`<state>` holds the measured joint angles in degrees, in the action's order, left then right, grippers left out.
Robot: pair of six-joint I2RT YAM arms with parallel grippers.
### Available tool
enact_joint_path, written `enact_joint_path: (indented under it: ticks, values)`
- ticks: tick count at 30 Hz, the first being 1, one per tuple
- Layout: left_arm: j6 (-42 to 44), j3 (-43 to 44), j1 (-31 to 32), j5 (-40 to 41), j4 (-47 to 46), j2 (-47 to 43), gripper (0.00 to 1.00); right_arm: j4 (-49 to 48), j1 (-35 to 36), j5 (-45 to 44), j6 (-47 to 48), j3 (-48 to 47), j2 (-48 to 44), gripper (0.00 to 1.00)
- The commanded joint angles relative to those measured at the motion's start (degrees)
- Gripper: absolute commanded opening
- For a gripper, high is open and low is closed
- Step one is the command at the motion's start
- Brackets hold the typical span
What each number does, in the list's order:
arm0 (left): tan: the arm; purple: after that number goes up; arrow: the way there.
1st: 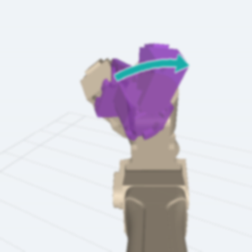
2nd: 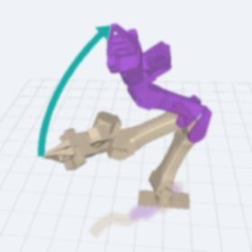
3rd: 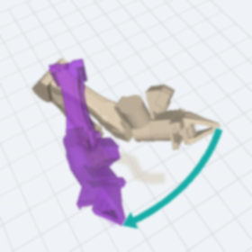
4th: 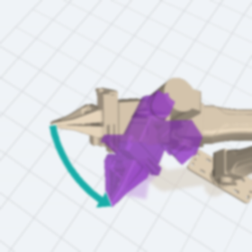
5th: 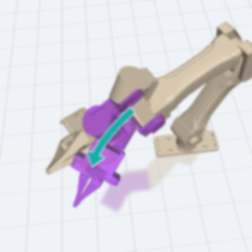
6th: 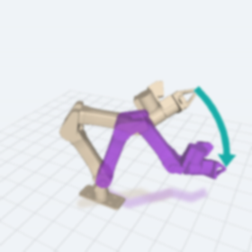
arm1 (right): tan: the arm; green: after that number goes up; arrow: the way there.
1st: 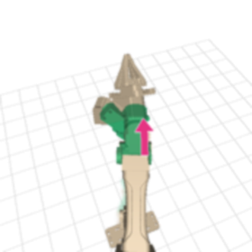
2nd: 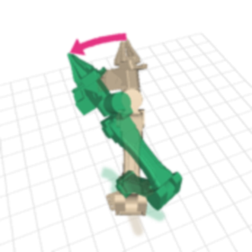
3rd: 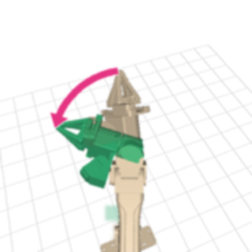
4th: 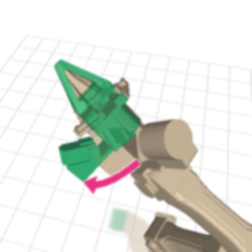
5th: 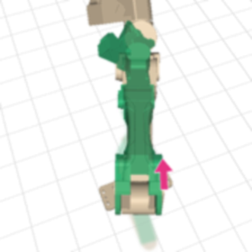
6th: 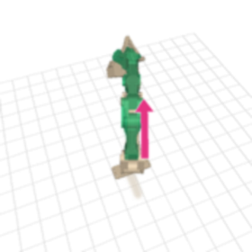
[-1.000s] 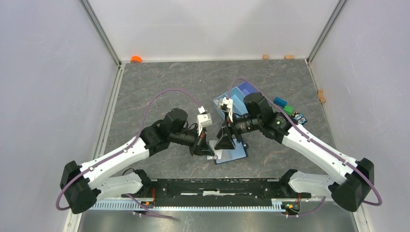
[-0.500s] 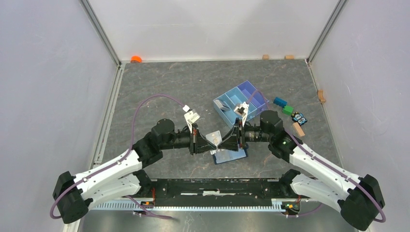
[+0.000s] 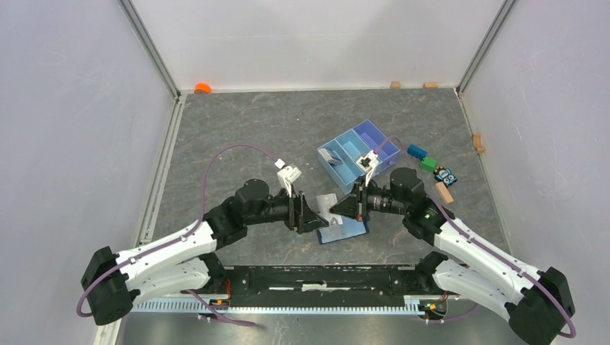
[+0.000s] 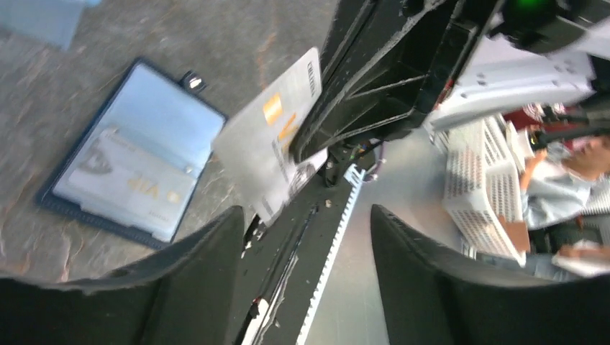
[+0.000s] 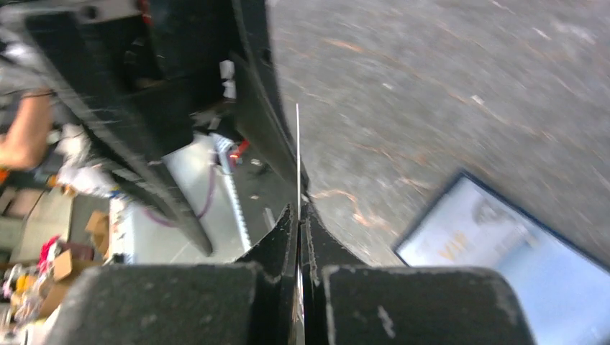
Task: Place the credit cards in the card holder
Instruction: Pick up the credit card from the storage box.
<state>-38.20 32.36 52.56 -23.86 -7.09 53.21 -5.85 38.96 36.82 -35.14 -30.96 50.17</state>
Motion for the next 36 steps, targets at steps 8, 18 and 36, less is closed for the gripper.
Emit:
enact_joint_path:
  ticks: [8,18,36]
  values:
    - [-8.93,0.87,0.47,16.8,12.33,15.33,0.79,15.46,-6.33,-12.58,4.14,6.91,1.76,0.0]
    - [-10.04,0.33,0.44,16.37,7.31,21.96,0.72,6.87,-11.79,-7.28,2.67,11.93,6.44,0.0]
    - [-8.43,3.04,0.26,16.14,7.35,29.93,0.63,-6.07,-13.65,-2.16,-0.59,14.39,14.98,0.0]
